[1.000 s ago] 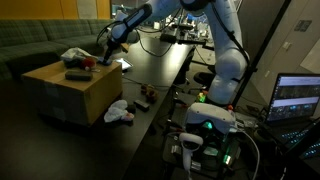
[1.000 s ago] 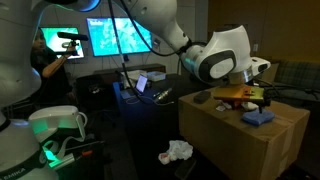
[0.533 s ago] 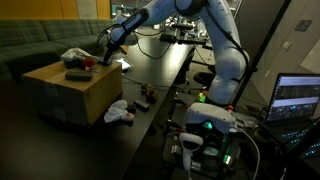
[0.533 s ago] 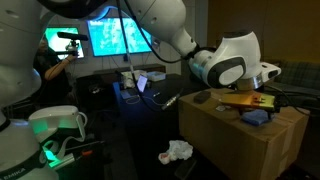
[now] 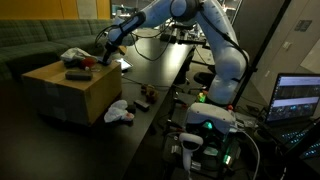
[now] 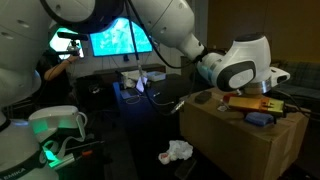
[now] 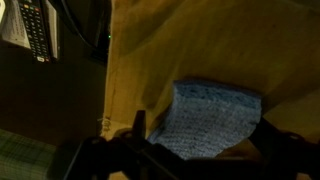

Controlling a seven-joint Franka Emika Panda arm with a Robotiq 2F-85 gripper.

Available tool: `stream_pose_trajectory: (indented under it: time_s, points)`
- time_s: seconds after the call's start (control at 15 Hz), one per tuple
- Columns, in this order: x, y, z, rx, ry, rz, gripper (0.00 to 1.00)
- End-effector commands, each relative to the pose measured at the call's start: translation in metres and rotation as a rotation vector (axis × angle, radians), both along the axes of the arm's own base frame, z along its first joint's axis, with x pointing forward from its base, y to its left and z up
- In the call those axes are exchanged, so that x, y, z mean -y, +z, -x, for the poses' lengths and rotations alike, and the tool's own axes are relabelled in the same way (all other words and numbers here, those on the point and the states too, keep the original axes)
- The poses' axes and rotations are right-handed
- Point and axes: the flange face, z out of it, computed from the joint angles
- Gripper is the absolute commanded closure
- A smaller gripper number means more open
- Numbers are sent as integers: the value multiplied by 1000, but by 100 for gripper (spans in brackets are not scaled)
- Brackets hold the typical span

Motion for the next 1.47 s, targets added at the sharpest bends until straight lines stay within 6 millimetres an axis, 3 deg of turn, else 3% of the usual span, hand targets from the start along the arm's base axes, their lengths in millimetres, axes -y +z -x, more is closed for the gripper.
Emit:
stream_pose_trajectory:
  time_s: [0.0,0.07,0.13,0.2,0.73,0.8,0.93,1.0,1.4]
  points:
    - [8,1,-16,-14,-16,-7,0]
    - [8,0,-17,-23,-12,-7,0]
    - [9,1,-17,-33,-11,-10,25]
    - [9,2,-18,-44,-3,-10,25]
    - [7,20,-14,-128,31,-9,85]
    - [6,23,-12,-132,31,-5,89]
    - [4,28,-8,-141,32,3,87]
    - [1,28,-7,-146,29,11,92]
    - [-2,39,16,-198,32,43,90]
